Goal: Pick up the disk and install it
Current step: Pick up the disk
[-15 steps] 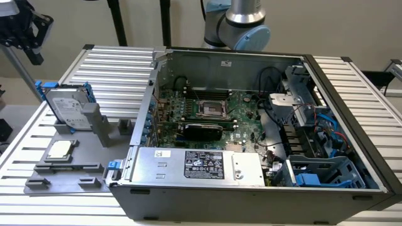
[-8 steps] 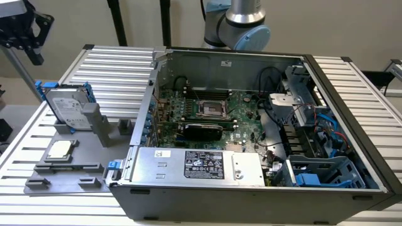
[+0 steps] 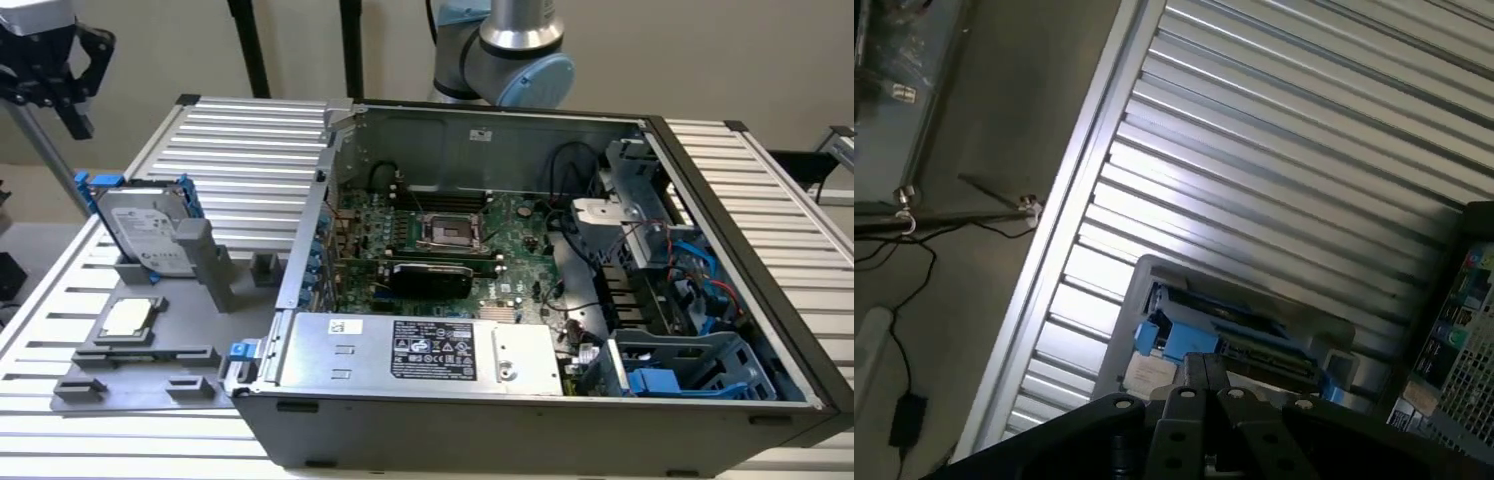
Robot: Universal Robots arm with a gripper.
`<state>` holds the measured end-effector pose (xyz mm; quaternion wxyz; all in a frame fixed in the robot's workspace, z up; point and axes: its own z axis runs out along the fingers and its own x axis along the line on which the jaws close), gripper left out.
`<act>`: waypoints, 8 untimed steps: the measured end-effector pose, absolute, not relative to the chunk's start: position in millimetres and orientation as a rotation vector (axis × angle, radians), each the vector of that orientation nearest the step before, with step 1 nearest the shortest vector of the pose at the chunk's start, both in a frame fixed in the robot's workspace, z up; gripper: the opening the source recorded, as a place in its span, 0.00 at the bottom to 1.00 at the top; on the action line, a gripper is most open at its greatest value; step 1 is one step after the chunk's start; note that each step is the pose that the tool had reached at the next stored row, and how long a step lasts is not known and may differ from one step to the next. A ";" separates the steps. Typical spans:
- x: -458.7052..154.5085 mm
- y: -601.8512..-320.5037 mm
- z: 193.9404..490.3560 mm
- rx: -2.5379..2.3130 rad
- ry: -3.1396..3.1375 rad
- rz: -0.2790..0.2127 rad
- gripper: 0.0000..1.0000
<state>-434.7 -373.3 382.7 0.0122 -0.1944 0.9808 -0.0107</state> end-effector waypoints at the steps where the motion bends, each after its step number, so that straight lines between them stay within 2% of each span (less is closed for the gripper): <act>1: -434.7 -373.3 382.5 -0.633 3.052 -0.033 0.11; 8: -434.7 -373.3 381.4 -0.825 3.004 -0.031 0.11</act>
